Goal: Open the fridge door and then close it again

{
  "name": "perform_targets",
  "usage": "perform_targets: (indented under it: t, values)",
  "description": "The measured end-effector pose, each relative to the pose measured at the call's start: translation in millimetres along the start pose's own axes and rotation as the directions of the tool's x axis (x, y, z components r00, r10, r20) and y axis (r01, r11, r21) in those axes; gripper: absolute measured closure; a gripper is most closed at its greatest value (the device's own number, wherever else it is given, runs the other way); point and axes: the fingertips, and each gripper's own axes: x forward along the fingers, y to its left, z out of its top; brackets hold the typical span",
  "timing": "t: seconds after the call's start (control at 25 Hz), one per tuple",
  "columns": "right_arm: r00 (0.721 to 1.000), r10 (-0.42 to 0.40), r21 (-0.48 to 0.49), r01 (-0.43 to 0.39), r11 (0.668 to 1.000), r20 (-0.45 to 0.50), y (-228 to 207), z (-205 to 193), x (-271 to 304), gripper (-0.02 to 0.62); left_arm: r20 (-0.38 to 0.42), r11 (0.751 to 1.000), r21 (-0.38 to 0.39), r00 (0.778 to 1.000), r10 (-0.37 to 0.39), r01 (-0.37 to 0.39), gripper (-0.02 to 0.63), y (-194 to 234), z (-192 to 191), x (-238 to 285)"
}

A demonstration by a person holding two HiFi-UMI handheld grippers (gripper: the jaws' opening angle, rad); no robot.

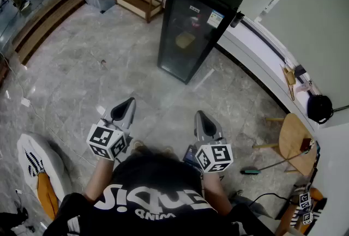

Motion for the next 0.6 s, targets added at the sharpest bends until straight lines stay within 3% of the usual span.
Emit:
perform_targets:
  t: [0.28,0.6]
  values:
    - [1.0,0.01,0.008,-0.01,1.0,0.005,10.4,-3.0,6.1,0.598,-0.009,1.0,0.007,1.0,0.001,-0.001,0.604,9.2,-4.5,-4.7]
    - [0.998,-0.04,0.01,0.04,0.999,0.038,27.5,6.7,27.1,0.597,0.002,0.999,0.031,0.999,-0.04,0.04,0.604,38.3,3.1,-10.9]
